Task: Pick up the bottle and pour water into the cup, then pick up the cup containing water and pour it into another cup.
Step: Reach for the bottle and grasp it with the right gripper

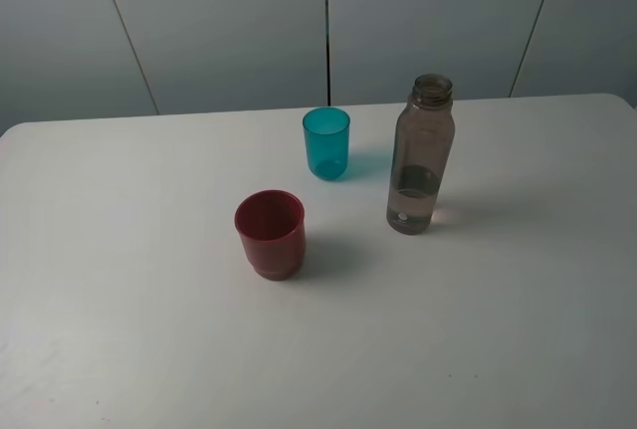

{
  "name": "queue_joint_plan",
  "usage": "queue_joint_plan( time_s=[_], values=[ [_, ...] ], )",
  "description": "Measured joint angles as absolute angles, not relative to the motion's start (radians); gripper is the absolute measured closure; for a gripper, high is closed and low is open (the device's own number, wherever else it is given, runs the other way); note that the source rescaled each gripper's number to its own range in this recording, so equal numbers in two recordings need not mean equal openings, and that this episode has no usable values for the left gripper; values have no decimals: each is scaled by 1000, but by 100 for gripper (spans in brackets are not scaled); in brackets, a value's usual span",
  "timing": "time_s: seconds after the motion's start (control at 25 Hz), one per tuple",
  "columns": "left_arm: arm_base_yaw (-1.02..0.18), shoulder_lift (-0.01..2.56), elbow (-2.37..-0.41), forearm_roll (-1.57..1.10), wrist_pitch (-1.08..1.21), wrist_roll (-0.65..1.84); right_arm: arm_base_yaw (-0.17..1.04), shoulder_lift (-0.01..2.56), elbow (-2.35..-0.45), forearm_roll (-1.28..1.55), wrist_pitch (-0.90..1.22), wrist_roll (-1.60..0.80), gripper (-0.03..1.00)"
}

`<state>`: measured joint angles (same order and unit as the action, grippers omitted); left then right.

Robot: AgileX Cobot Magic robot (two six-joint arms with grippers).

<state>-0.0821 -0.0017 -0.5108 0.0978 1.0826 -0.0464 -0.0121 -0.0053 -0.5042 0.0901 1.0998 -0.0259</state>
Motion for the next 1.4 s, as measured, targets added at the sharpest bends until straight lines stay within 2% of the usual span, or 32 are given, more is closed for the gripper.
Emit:
queue_joint_plan(
  time_s=[1.4],
  values=[
    [-82, -2, -511, 98, 1083, -46, -12, -5, -504, 90, 1100, -26, -3]
  ],
)
